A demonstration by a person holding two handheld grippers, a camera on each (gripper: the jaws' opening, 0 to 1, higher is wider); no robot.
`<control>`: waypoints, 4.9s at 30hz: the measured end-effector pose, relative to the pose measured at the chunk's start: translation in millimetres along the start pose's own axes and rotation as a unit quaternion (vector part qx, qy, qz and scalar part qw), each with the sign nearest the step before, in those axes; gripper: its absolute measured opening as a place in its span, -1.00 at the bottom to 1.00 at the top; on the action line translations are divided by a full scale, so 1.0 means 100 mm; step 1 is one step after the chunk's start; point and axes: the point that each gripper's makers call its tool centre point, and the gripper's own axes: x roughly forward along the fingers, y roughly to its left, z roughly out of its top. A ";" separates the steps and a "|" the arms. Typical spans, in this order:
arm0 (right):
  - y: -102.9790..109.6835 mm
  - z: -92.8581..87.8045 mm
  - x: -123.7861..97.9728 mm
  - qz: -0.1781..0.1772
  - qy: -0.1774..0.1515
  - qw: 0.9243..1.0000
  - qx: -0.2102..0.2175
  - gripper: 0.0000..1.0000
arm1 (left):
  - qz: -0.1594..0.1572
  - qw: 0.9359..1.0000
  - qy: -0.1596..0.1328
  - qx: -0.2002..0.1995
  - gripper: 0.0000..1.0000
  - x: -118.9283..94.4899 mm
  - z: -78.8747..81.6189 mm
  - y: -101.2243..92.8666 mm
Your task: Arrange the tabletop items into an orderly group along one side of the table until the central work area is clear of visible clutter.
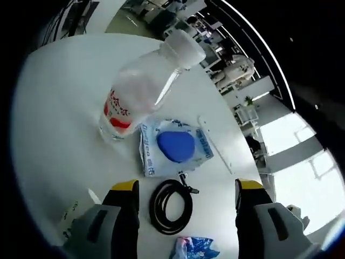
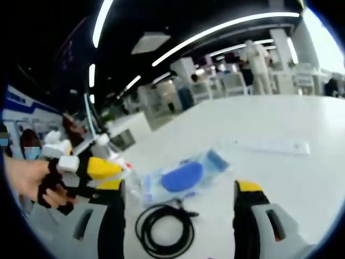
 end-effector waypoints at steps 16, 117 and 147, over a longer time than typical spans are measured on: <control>-0.32 0.09 0.27 -0.009 0.025 1.000 0.000 0.56 | 0.023 0.999 0.003 -0.038 0.32 0.26 0.01 0.13; -0.54 -0.23 1.02 0.040 0.028 0.852 0.521 -0.37 | -0.026 0.998 -0.046 0.025 -1.00 0.43 0.45 -0.21; -0.81 0.02 0.78 0.021 -0.084 0.855 0.511 -0.99 | -0.119 0.993 -0.005 0.024 -1.00 0.30 0.32 -0.68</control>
